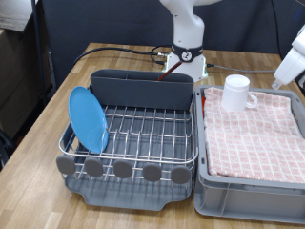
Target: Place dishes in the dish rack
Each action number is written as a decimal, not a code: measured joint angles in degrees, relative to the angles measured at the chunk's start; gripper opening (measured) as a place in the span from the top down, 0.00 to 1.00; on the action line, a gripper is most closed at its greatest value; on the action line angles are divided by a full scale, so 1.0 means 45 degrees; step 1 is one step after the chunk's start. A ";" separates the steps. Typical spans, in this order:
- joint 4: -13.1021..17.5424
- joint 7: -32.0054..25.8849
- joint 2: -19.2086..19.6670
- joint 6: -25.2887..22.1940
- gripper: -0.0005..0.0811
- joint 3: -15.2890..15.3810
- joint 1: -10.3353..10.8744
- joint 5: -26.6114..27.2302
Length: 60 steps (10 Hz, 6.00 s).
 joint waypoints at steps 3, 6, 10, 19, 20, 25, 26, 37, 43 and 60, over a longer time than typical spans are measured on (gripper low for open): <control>-0.0462 -0.0305 0.0117 0.0545 0.01 0.0006 -0.0004 -0.0129; -0.1112 -0.0381 0.0121 0.1224 0.01 -0.0029 -0.0016 -0.0257; -0.1891 -0.0664 0.0125 0.2130 0.01 -0.0172 -0.0065 -0.0515; -0.2644 -0.1267 0.0123 0.2843 0.01 -0.0476 -0.0081 -0.0817; -0.2644 -0.1267 0.0123 0.2843 0.25 -0.0477 -0.0081 -0.0817; -0.2643 -0.1267 0.0122 0.2850 0.87 -0.0502 -0.0081 -0.0817; -0.2643 -0.1267 0.0122 0.2850 0.87 -0.0511 -0.0081 -0.0817; -0.1354 -0.0406 -0.0950 0.0736 0.91 -0.0840 -0.0097 0.0185; -0.0357 0.0618 -0.1758 0.0253 0.91 -0.1349 -0.0206 0.0553; 0.2340 0.2141 0.1122 0.5123 0.91 -0.4262 -0.2045 0.1129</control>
